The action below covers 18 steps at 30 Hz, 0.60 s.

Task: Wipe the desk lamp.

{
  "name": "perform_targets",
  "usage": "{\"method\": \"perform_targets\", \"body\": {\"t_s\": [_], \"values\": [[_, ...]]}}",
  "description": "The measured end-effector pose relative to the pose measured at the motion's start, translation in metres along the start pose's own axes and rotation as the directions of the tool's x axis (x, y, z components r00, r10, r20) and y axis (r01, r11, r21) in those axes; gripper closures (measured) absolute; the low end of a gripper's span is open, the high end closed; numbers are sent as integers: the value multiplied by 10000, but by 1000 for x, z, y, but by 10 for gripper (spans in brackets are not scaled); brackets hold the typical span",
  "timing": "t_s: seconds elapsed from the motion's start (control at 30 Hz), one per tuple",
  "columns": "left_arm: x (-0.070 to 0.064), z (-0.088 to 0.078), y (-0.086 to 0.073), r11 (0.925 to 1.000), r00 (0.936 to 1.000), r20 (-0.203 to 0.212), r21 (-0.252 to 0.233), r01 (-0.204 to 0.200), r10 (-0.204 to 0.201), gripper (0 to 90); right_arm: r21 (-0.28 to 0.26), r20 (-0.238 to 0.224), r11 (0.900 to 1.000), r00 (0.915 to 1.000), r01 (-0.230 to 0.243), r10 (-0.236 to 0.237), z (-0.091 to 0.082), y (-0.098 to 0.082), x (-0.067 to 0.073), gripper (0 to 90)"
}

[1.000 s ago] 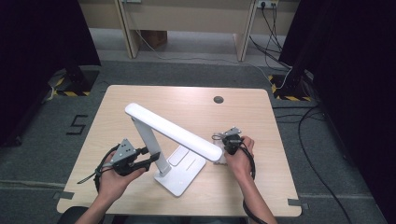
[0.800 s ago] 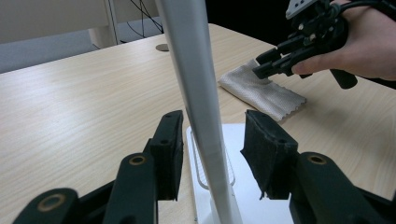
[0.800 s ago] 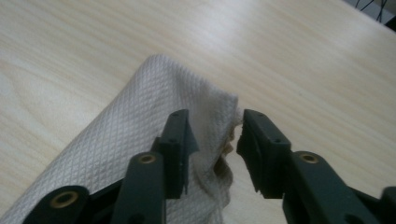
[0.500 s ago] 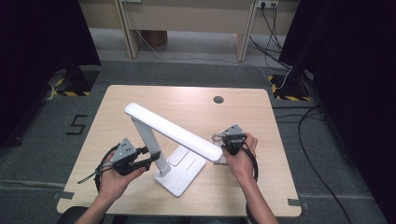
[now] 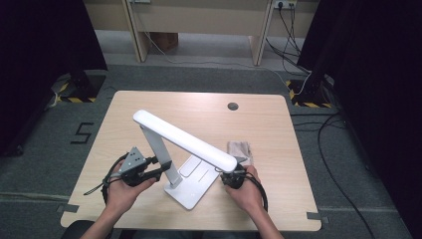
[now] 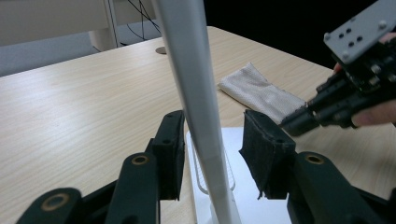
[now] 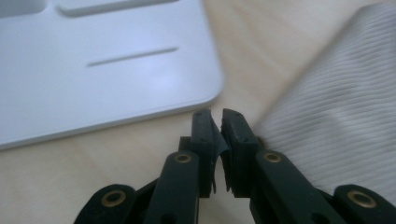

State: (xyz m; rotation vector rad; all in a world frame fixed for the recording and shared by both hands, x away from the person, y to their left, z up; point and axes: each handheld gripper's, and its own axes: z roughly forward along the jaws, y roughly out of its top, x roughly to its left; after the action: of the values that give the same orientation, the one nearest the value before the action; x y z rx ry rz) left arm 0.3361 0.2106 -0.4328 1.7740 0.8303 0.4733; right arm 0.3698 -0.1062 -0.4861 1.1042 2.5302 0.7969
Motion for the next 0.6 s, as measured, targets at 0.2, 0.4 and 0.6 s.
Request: {"method": "perform_targets", "body": {"t_s": [0.2,0.4,0.6], "values": [[0,0,0,10000,10000,-15,-11,-41,41,594,320,-264,9989,9991,335,-326,5,-1,18,830],[-1,-1,0,9999,9999,-31,-27,-114,114,598,291,-188,9970,9973,720,-715,9,2,22,825],[-1,-3,-2,9999,9999,4,-94,-116,116,618,300,84,9965,9969,779,-782,11,5,21,824]]}}
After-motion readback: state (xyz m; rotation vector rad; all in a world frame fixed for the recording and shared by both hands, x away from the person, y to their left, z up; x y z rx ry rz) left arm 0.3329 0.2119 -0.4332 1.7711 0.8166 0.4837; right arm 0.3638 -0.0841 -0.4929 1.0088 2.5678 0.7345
